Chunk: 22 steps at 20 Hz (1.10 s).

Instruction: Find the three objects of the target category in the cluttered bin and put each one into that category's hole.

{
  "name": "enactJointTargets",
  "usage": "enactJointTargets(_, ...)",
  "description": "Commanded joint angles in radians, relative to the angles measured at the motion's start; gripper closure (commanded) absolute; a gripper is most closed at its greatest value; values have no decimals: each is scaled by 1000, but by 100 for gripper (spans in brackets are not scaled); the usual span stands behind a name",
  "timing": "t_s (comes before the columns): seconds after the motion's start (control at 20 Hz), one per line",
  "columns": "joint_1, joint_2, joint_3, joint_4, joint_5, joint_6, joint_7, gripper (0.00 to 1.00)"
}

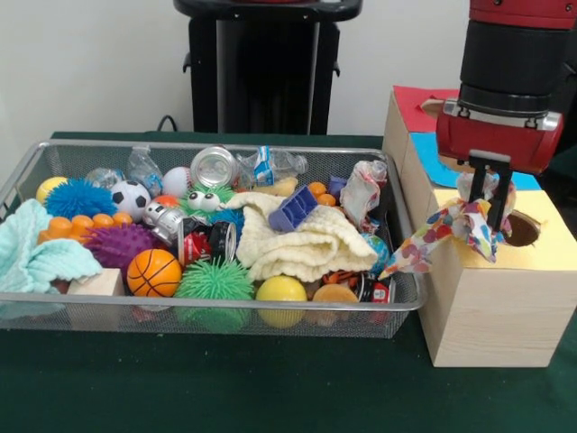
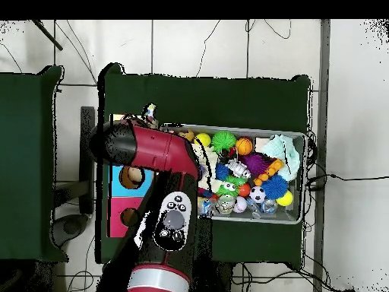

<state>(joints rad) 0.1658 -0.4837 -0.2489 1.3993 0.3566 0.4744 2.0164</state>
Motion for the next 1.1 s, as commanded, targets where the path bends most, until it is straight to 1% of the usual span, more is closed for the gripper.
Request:
enactJointTargets(0.05, 13, 61, -6, 60, -27, 102, 186, 100)
enactJointTargets(0.2, 25, 60, -1, 72, -3, 121, 209, 100)
enactJointTargets(0.3, 31, 58, 10, 85, 10, 108, 219, 100)
enactJointTargets(0.55, 23, 46, 70, 112, 49, 56, 224, 100)
enactJointTargets(0.65, 27, 35, 84, 120, 64, 56, 229, 100)
enactJointTargets(0.9, 27, 25, 98, 129, 82, 41, 220, 100)
enactJointTargets(1.1, 26, 22, 109, 143, 93, 8, 213, 100)
